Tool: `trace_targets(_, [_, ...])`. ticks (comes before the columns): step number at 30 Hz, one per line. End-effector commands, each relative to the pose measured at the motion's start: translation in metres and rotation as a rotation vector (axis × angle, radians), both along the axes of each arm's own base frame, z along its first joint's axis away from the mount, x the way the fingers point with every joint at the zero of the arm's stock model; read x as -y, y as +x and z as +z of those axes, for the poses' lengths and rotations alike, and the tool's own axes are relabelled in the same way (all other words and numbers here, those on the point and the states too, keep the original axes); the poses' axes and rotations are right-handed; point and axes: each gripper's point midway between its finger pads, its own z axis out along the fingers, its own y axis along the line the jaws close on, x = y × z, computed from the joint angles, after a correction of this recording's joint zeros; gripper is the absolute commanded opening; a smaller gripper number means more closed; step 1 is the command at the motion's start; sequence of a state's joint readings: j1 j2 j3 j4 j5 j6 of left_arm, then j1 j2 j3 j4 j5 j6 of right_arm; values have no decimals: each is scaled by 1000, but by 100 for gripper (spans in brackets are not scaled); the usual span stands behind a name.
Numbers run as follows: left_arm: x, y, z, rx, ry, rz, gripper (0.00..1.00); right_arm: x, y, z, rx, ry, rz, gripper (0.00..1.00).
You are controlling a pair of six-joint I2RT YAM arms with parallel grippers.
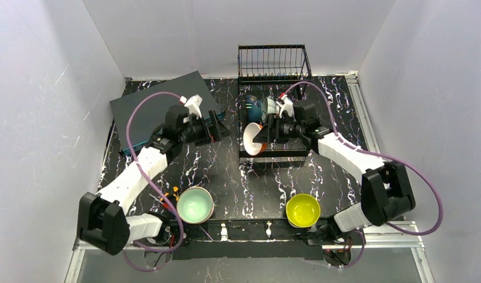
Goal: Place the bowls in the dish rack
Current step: Pick up the bowl from the dish rack, then place the bowl in the dish rack.
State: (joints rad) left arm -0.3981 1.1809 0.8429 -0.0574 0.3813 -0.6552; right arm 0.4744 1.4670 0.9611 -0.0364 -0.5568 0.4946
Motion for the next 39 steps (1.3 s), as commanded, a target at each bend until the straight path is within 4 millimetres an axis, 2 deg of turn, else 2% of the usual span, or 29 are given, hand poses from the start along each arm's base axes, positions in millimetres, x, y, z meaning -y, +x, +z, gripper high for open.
trace_targets(1, [-8, 36, 34, 85, 73, 3, 98, 25, 25, 39, 153, -35, -120, 1])
trace_targets(5, [-12, 65, 38, 116, 110, 37, 98, 51, 37, 41, 200, -146, -212, 1])
trace_targets(9, [-14, 82, 23, 142, 142, 46, 98, 74, 50, 45, 234, -254, -289, 1])
trace_targets(12, [-8, 84, 26, 141, 88, -6, 98, 88, 58, 46, 252, -335, -332, 1])
trace_targets(15, [-13, 86, 25, 156, 107, 1, 98, 99, 65, 46, 265, -411, -358, 1])
trace_targets(20, [-18, 83, 17, 165, 131, 2, 98, 120, 75, 32, 253, -566, -385, 1])
trace_targets(25, [-15, 83, 11, 158, 121, -3, 98, 148, 76, 12, 241, -735, -420, 1])
trace_targets(28, [-12, 84, 6, 136, 112, -12, 98, 156, 77, 5, 233, -775, -440, 1])
trace_targets(39, [-7, 83, -1, 100, 88, -34, 98, 156, 81, -17, 216, -806, -423, 1])
